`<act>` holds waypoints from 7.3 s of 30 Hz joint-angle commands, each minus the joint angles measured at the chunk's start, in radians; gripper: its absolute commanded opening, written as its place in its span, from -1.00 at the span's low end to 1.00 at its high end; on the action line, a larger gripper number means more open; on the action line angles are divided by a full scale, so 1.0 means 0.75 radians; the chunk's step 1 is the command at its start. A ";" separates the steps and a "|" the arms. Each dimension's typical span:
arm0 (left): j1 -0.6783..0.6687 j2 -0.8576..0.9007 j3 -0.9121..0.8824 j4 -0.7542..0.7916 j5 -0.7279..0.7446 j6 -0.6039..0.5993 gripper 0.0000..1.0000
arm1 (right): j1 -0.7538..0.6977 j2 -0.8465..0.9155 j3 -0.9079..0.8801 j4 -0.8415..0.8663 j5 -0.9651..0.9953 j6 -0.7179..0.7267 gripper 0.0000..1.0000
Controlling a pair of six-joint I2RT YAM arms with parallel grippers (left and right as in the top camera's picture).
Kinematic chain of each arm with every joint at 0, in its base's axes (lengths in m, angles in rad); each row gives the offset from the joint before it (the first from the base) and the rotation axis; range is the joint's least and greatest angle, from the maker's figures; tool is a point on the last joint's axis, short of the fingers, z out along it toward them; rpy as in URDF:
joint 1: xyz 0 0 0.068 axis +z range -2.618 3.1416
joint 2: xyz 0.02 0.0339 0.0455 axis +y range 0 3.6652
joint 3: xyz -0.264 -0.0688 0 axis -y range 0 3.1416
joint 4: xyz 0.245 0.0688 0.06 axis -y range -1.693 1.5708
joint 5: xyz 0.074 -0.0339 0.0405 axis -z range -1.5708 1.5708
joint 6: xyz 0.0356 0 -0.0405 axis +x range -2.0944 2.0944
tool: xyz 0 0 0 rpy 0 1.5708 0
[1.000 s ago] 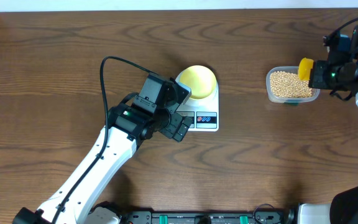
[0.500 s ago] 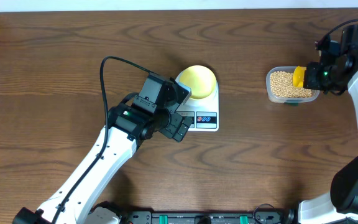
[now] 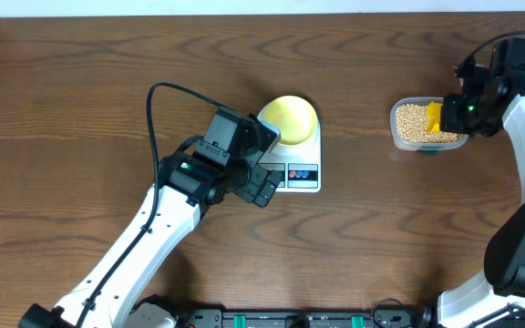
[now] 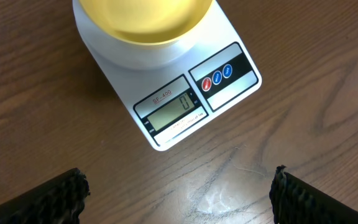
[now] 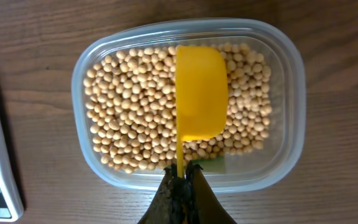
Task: Scoop item into bowl and weigh 50g on scale
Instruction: 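Lower the yellow scoop with the right gripper into the soybean tub, then drag the scoop through the soybeans and lift it with the right gripper, then carry the filled yellow scoop with the right gripper over the yellow bowl, then tilt the scoop with the right gripper to pour soybeans into the bowl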
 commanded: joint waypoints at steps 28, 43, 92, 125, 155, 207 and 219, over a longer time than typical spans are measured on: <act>-0.001 0.003 -0.018 0.000 -0.014 -0.008 0.91 | -0.167 0.054 0.008 -0.055 -0.567 -0.048 -0.98; -0.001 0.003 -0.018 0.000 -0.013 -0.008 0.91 | -0.272 0.054 -0.077 -0.032 -0.685 -0.048 -0.97; -0.001 0.003 -0.018 0.000 -0.014 -0.008 0.91 | -0.524 0.054 -0.188 -0.146 -1.582 -0.107 -0.98; -0.001 0.003 -0.018 0.000 -0.014 -0.008 0.91 | 0.216 0.053 -0.187 0.330 -1.352 0.332 -0.98; -0.001 0.003 -0.018 0.000 -0.014 -0.008 0.91 | 0.606 -0.231 -0.187 0.536 -0.416 0.242 -0.98; -0.001 0.003 -0.018 0.000 -0.014 -0.008 0.91 | 0.704 -0.230 -0.188 0.522 -0.279 -0.093 -0.98; -0.001 0.003 -0.018 0.000 -0.014 -0.008 0.91 | 0.756 -0.230 -0.188 0.526 -0.256 -0.222 -0.98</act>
